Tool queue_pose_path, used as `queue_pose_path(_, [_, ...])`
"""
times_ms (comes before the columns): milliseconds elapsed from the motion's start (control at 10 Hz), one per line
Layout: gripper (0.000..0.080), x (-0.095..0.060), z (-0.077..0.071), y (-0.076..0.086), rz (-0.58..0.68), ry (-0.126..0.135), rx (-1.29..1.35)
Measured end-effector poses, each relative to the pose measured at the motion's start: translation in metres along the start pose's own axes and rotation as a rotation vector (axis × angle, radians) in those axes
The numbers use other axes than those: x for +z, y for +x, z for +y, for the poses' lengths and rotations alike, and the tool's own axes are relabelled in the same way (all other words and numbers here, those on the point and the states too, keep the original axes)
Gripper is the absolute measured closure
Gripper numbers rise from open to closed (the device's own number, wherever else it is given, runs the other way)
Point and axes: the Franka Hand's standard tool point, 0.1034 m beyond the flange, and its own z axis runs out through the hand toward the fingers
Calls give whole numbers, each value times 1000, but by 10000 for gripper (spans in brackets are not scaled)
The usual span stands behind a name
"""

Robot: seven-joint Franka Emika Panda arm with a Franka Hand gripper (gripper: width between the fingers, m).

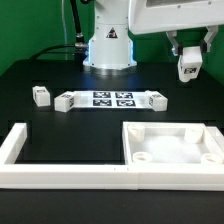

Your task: Assemble square table

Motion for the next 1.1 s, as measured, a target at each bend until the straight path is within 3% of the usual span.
queue_pose_path(100, [511, 13, -2, 8, 70, -15, -32])
queue_pose_path(200, [511, 15, -3, 26, 137, -32, -77])
queue_pose_path(300, [511, 6, -5, 43, 217, -33, -102])
queue_pose_path(500, [511, -2, -17, 63, 401, -51, -215])
queue_pose_path(900, [511, 5, -11, 60, 618, -38, -212])
queue_pose_path(1100, [511, 18, -27, 69, 626, -31, -234])
